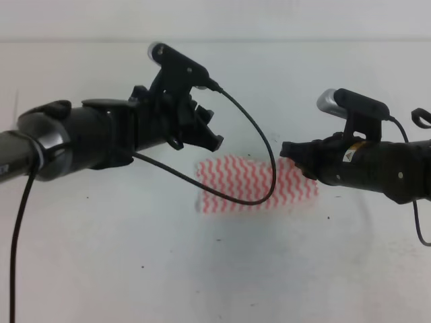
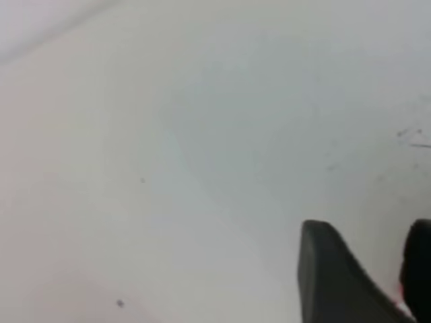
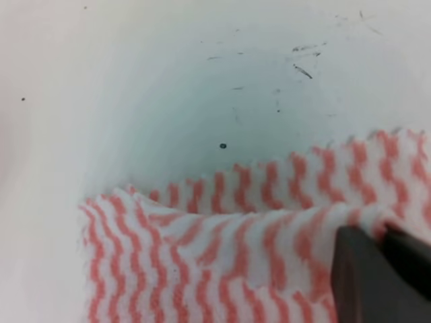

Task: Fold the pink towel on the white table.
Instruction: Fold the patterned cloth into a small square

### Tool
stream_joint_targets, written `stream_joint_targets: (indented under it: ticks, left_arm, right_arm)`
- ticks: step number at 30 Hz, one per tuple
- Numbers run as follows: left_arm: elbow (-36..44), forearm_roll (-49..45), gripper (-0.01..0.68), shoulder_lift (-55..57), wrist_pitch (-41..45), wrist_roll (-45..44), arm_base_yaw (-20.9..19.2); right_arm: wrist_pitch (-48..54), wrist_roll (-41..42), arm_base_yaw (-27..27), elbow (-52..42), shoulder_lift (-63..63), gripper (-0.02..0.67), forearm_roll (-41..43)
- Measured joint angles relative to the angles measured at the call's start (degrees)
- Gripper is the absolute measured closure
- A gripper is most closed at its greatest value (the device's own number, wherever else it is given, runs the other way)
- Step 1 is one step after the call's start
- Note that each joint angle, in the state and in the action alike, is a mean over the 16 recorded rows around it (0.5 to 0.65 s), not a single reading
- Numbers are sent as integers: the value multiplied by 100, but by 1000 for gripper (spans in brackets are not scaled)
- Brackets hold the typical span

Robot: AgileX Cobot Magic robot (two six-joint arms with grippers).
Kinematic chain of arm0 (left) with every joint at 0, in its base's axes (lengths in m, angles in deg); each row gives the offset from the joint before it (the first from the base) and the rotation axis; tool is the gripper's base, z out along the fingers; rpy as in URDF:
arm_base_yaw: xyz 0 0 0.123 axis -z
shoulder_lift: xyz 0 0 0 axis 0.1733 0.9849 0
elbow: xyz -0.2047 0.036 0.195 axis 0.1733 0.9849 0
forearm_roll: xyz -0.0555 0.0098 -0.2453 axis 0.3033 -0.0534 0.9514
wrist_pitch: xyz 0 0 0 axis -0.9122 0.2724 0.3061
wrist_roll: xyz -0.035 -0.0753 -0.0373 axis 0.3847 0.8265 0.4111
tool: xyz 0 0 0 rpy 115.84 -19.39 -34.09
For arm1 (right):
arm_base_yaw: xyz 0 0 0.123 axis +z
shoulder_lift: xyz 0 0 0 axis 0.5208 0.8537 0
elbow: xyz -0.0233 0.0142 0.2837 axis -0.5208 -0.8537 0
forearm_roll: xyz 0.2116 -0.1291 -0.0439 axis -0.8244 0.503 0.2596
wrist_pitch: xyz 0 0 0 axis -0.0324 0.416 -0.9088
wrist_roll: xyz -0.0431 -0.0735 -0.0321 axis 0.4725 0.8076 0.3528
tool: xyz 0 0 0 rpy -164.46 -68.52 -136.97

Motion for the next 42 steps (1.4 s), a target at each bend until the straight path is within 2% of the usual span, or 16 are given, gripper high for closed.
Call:
stream_joint_targets:
  ticks: [8,10,27,42]
  left_arm:
    - [310,-3,652,24,440,508,1]
    - [380,-1,668,70,562,515,0]
    - [487,-5,676,763,1065,456,0]
    - [465,-17,676,789,2650,-119,17]
  right_arm:
    - [-16,1,-1,0,-4,666,2]
    - [-20,1,-1,0,-9,666,2]
    - [2,0,-2,-1,-20,665,29]
    - [-10,0,-4,-2,-27,666,72]
